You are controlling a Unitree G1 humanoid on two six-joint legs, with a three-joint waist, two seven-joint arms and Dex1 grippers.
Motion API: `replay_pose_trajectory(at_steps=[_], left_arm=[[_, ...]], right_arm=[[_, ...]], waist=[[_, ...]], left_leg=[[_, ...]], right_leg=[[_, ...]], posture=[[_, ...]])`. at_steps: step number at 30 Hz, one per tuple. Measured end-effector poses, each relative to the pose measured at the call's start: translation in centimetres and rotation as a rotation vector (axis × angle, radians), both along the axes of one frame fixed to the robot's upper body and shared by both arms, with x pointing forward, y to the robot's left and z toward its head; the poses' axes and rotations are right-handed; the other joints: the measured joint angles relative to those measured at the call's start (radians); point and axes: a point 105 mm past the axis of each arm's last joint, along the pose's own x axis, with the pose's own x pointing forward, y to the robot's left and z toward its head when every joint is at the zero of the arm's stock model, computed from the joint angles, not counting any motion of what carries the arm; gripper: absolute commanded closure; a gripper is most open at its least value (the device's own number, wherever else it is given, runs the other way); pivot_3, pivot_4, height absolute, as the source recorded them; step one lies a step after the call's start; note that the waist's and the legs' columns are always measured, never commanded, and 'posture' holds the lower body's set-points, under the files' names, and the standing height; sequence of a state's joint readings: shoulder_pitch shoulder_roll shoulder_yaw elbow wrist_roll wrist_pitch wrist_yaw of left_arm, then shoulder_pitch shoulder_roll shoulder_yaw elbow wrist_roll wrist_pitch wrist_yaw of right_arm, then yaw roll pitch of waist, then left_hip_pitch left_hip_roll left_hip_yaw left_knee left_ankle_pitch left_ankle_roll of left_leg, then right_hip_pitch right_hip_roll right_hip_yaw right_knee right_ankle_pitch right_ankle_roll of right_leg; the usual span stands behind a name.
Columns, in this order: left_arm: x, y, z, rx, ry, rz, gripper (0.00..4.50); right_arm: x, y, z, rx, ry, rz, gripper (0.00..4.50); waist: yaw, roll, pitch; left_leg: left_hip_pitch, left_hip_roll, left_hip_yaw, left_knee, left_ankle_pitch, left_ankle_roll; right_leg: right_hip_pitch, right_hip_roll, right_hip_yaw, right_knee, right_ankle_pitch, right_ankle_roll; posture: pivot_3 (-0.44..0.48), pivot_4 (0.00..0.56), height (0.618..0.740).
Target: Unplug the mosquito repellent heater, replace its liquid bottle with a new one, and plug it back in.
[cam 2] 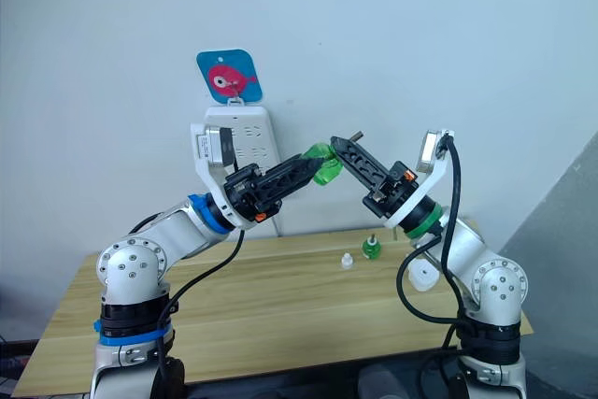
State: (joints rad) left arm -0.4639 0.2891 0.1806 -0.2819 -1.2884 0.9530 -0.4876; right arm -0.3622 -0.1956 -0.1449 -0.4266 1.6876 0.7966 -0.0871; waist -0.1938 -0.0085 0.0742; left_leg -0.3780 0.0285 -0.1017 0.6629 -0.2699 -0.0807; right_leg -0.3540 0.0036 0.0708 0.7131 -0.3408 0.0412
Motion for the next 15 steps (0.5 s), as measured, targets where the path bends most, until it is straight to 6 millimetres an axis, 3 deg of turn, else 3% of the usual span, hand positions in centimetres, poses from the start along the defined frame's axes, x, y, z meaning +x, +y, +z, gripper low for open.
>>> replay_pose_trajectory(at_steps=[6,9,14,15], left_arm=[[0.07,-0.17,-0.04,-0.007,0.012,0.004,0.00],[0.06,-0.22,-0.01,-0.012,0.015,0.003,0.60],[0.07,-0.26,0.04,-0.025,0.026,-0.001,2.19],[0.07,-0.26,0.05,-0.026,0.027,-0.001,2.22]], right_arm=[[-0.09,0.05,0.22,0.020,0.001,0.007,3.69],[-0.12,0.22,0.13,0.012,0.003,0.011,3.69],[-0.09,0.31,0.14,0.013,0.003,0.010,3.69],[-0.08,0.32,0.15,0.014,0.004,0.010,3.69]], waist=[[0.001,0.000,0.000],[0.001,0.000,0.000],[0.001,0.000,0.000],[0.001,0.000,0.000]], left_leg=[[0.000,0.000,0.000,0.000,0.000,0.000],[0.000,0.000,0.000,0.000,0.000,0.000],[0.000,0.000,0.000,0.000,0.000,0.000],[0.000,0.000,0.000,0.000,0.000,0.000]], right_leg=[[0.000,0.000,0.000,-0.001,0.000,0.000],[0.000,0.000,0.000,-0.001,0.000,0.000],[0.000,0.000,0.000,-0.001,0.000,0.000],[0.000,0.000,0.000,-0.001,0.000,0.000]], posture=[[-0.162,0.000,0.740],[-0.161,0.000,0.740],[-0.161,0.000,0.740],[-0.161,0.000,0.740]])
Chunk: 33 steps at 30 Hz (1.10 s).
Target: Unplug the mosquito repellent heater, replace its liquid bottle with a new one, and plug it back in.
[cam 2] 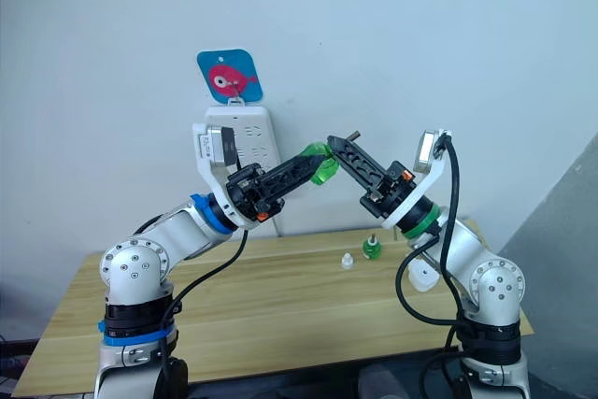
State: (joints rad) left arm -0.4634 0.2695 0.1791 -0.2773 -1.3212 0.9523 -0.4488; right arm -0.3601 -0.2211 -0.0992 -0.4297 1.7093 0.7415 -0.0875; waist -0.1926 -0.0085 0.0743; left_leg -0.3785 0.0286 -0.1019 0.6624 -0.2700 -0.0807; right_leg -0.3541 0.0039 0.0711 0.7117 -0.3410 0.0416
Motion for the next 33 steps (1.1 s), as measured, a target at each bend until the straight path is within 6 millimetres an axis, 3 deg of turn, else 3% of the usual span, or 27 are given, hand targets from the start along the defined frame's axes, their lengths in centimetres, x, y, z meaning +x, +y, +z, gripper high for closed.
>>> replay_pose_trajectory(at_steps=[10,18,21,26,29,33], left_arm=[[0.0,0.0,0.0,-0.002,0.004,-0.001,2.22],[0.2,0.2,-0.7,0.007,0.032,0.011,2.22],[0.3,0.6,-0.8,0.018,0.032,0.023,2.22],[0.4,1.9,-1.8,0.087,0.036,0.058,2.22],[0.2,2.9,-3.6,0.201,0.026,0.074,2.22],[-1.1,3.0,-6.2,0.400,-0.075,0.028,2.22]], right_arm=[[0.0,0.0,0.0,0.002,-0.005,0.001,3.69],[-0.4,-0.2,-0.4,-0.015,-0.020,-0.018,0.92],[-0.3,-0.9,-1.5,-0.082,-0.008,-0.054,0.02],[0.4,-4.9,-5.0,-0.355,0.018,-0.216,0.00],[0.2,-7.5,-6.9,-0.620,-0.008,-0.295,0.00],[0.2,-10.3,-10.2,-1.127,-0.066,-0.302,0.00]], waist=[[0.001,0.000,0.000],[0.003,0.000,0.000],[0.007,0.000,0.000],[0.020,0.002,0.007],[0.025,0.007,0.017],[0.025,0.010,0.045]], left_leg=[[0.000,0.000,0.000,0.000,0.000,0.000],[-0.001,0.000,-0.001,-0.001,0.000,0.000],[-0.002,0.000,-0.001,-0.001,0.000,0.000],[-0.003,0.000,-0.001,-0.003,0.000,0.000],[-0.003,0.000,0.001,-0.005,0.000,0.000],[-0.003,0.000,0.007,-0.005,0.000,0.000]], right_leg=[[0.000,0.000,0.000,-0.001,-0.002,0.003],[0.000,0.003,0.002,-0.002,-0.002,0.004],[0.000,0.004,0.002,-0.003,-0.002,0.004],[0.001,0.007,0.006,-0.008,-0.002,0.004],[0.001,0.015,0.021,-0.012,-0.003,0.004],[0.001,0.015,0.028,-0.016,-0.002,0.005]], posture=[[-0.160,0.000,0.740],[-0.160,0.011,0.740],[-0.163,0.028,0.740],[-0.181,0.065,0.740],[-0.199,0.093,0.740],[-0.215,0.136,0.740]])
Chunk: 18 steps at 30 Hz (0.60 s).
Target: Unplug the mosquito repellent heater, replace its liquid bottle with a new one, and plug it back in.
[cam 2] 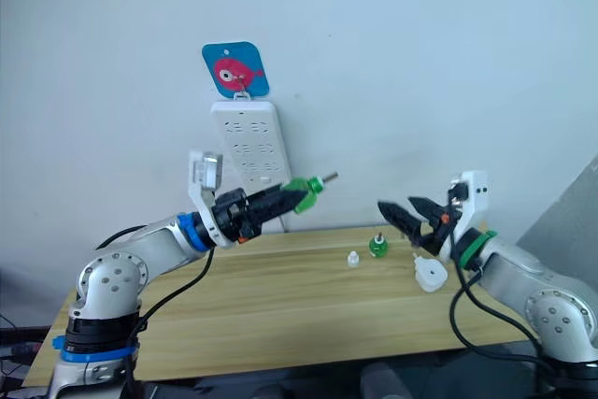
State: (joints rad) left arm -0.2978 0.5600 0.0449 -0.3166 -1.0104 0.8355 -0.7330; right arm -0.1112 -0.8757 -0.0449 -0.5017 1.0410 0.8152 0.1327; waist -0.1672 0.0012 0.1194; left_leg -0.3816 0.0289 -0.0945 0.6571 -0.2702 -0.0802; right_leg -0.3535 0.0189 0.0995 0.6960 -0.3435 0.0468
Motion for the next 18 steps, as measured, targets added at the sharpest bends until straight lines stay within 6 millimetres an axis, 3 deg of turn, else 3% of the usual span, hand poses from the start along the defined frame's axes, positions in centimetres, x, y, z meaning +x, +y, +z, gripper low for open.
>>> replay_pose_trajectory(at_steps=[5,12,18], left_arm=[[-1.4,-0.6,-1.8,0.108,-0.090,-0.074,2.22],[-2.5,-0.9,-3.0,0.153,-0.142,-0.093,2.22],[-3.4,-0.8,-4.0,0.175,-0.152,-0.090,2.22]], right_arm=[[0.6,-1.6,-2.3,-0.185,0.107,0.017,0.00],[1.6,-4.6,-4.6,-0.491,0.209,0.027,0.00],[2.1,-5.9,-6.3,-0.557,0.334,0.045,0.00]], waist=[[0.002,-0.009,0.044],[0.013,-0.011,0.092],[0.030,-0.010,0.122]], left_leg=[[-0.001,0.001,0.003,0.000,0.000,0.000],[-0.012,0.000,0.003,0.002,-0.003,0.004],[-0.020,0.000,0.004,0.003,-0.004,0.007]], right_leg=[[0.000,-0.001,0.002,0.000,0.001,0.001],[-0.010,-0.003,0.001,0.000,0.003,-0.002],[-0.019,-0.005,0.000,0.002,0.004,-0.003]], posture=[[-0.212,0.181,0.740],[-0.190,0.241,0.740],[-0.171,0.264,0.740]])
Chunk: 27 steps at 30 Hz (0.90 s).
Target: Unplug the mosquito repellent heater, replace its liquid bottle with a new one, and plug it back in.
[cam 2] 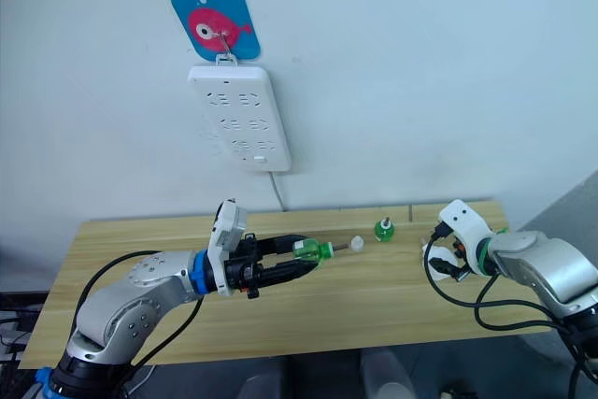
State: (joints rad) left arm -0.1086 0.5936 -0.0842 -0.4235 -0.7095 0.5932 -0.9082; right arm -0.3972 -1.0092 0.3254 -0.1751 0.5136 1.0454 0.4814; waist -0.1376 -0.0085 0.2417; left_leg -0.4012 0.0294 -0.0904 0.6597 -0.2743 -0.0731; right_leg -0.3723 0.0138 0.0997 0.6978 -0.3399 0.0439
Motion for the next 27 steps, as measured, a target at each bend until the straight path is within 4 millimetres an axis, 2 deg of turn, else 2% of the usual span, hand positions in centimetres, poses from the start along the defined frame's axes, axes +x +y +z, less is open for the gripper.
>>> replay_pose_trajectory(at_steps=[6,10,25,27], left_arm=[[-0.5,0.1,-0.8,0.008,0.000,0.011,2.22],[-0.9,0.0,-1.2,0.007,0.002,0.009,2.22],[-1.6,-0.4,-1.3,0.009,-0.008,0.002,2.22],[-1.6,-0.4,-1.2,0.010,-0.011,0.001,2.22]], right_arm=[[0.5,-0.8,-0.5,-0.025,0.052,-0.007,0.00],[0.4,-1.5,-1.5,-0.044,0.092,-0.024,0.00],[1.8,-1.4,-2.8,-0.043,0.114,-0.053,0.00],[1.8,-1.4,-3.0,-0.046,0.124,-0.050,0.37]], waist=[[0.006,-0.001,0.019],[0.009,-0.002,0.029],[0.026,-0.003,0.040],[0.027,-0.003,0.040]], left_leg=[[0.000,0.000,0.000,0.001,0.000,0.000],[0.000,0.000,0.000,0.001,0.000,0.000],[0.000,0.000,0.000,0.001,0.000,0.000],[0.000,0.000,0.000,0.001,0.000,0.000]], right_leg=[[0.000,-0.001,0.000,0.000,0.000,0.001],[0.000,-0.001,0.000,0.000,0.001,0.001],[0.000,-0.001,0.000,0.000,0.001,0.001],[0.000,-0.001,0.000,0.000,0.001,0.001]], posture=[[-0.157,0.282,0.740],[-0.148,0.291,0.740],[-0.119,0.288,0.740],[-0.117,0.283,0.740]])
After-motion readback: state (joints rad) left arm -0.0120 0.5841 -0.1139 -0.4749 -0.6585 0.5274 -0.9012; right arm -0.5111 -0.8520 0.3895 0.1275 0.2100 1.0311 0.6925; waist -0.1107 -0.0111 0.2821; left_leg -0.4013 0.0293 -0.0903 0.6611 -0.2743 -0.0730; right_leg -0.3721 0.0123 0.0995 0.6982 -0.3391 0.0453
